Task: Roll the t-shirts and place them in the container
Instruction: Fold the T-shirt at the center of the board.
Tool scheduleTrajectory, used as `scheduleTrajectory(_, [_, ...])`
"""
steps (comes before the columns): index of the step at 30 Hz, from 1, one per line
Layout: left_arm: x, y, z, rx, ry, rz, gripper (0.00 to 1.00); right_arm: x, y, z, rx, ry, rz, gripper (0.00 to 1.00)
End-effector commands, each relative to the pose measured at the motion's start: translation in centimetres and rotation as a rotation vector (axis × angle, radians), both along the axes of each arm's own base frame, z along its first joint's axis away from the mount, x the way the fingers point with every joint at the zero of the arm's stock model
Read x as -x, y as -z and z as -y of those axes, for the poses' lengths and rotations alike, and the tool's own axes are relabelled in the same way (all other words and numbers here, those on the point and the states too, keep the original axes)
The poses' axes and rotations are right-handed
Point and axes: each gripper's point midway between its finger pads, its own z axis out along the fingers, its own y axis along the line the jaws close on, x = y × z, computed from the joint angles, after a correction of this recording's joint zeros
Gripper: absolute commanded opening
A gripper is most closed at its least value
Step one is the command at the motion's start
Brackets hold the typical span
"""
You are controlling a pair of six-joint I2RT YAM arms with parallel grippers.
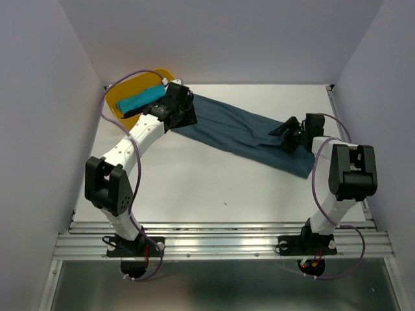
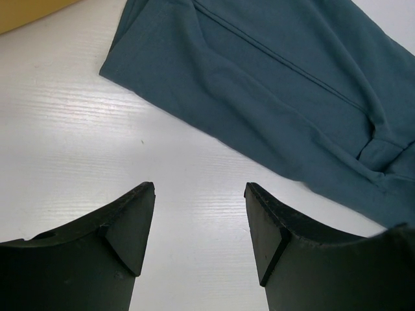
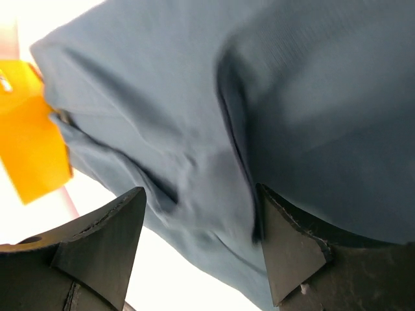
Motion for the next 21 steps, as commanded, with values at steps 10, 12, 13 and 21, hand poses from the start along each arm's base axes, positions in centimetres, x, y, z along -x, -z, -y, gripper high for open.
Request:
scheduleTrajectory(10, [0.2, -0.5, 0.0, -0.012, -0.003, 0.008, 0.69, -12.1, -7.2, -4.7, -0.130, -0.109, 0.236, 0.73])
scheduleTrajectory(12, [0.1, -0.5, 0.2, -0.018, 0.004, 0.008, 0.68, -12.4, -7.6, -4.4, -0.092, -0.108, 0.236, 0.73])
scheduleTrajectory(13, [0.0, -0.2, 0.3, -0.022, 0.006, 0.001, 0.69, -12.4, -8.6, -4.1, -0.064, -0.106, 0.252, 0.73])
scheduleTrajectory(21, [-2.0, 1.8, 2.1, -0.029, 0.039, -0.021, 0.63, -6.1, -9.0, 1.5, 0.258, 0.037, 0.164, 0.73])
